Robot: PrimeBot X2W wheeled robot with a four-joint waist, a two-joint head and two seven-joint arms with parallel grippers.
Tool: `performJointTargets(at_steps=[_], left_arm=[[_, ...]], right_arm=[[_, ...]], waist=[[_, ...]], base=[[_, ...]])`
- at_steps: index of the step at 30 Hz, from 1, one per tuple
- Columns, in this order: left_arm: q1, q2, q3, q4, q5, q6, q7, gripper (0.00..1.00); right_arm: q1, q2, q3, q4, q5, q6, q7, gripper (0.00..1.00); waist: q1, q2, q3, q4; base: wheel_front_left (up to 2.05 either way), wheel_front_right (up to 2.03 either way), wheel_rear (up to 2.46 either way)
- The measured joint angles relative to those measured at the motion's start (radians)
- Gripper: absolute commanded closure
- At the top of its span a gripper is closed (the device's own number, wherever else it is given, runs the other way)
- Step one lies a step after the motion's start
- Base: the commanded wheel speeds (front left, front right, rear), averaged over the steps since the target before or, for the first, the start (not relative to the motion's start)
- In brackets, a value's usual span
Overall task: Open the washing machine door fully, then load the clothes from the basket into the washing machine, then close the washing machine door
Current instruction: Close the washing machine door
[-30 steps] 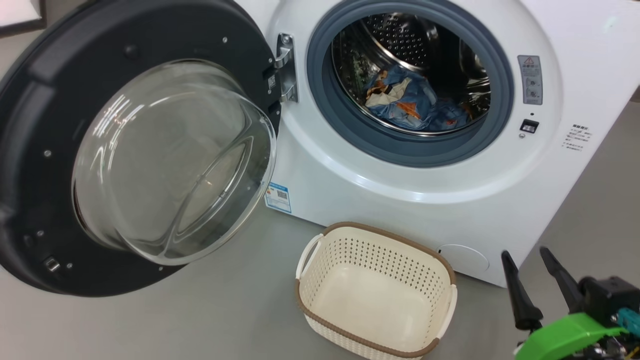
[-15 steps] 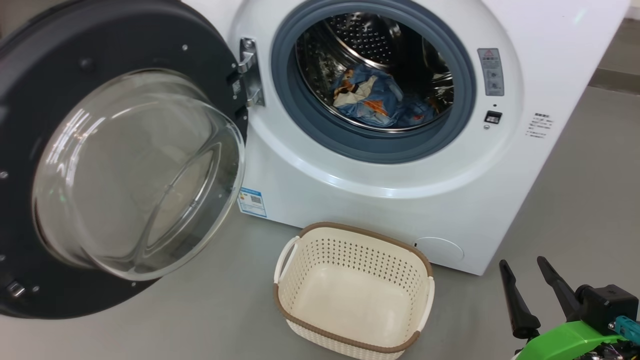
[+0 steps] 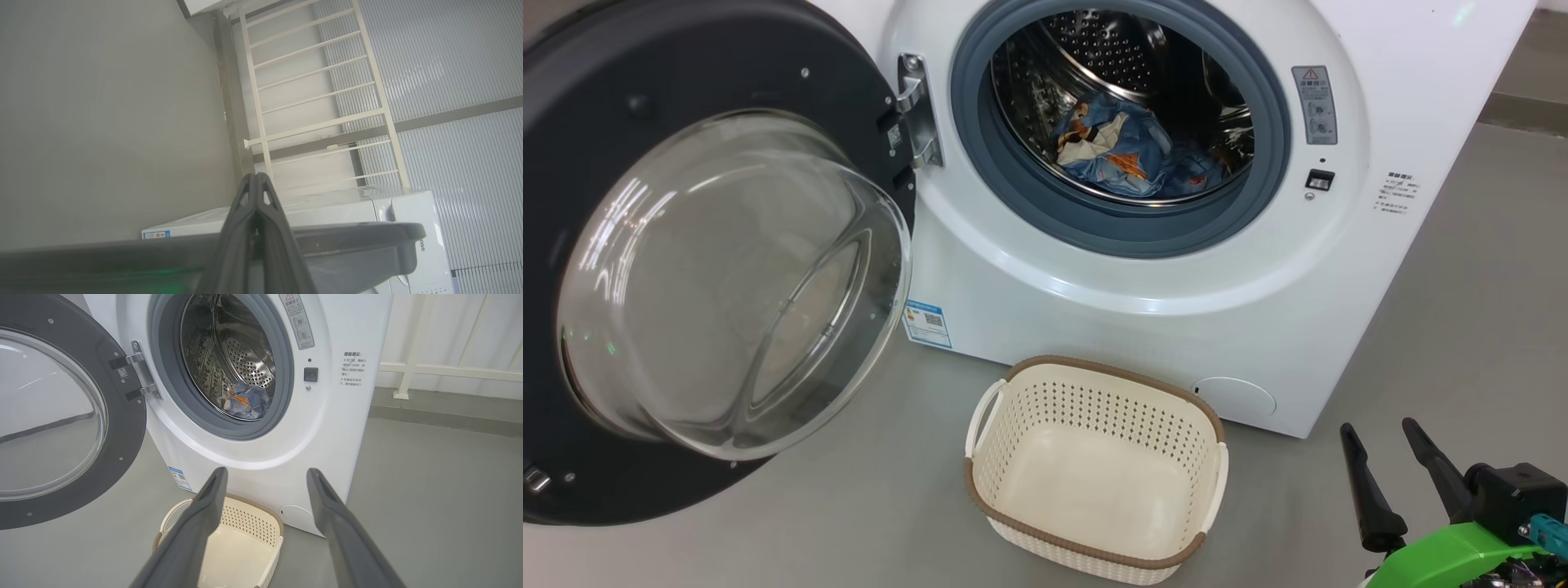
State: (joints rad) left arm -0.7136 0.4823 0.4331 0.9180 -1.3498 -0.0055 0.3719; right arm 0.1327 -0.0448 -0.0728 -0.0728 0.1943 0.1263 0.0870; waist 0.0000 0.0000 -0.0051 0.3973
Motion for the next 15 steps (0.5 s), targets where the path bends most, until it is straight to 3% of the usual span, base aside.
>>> performJointTargets(at_steps=[15], left_arm=[[0.0, 0.017, -0.014, 0.032, -0.023, -0.031, 0.112, 1.0]], right_arm=[[0.0, 0.0, 0.0, -0.003, 0.0, 0.0, 0.002, 0.0]], waist=[[0.0, 0.0, 0.007, 0.009]], base=[[0.0, 0.0, 0.0]])
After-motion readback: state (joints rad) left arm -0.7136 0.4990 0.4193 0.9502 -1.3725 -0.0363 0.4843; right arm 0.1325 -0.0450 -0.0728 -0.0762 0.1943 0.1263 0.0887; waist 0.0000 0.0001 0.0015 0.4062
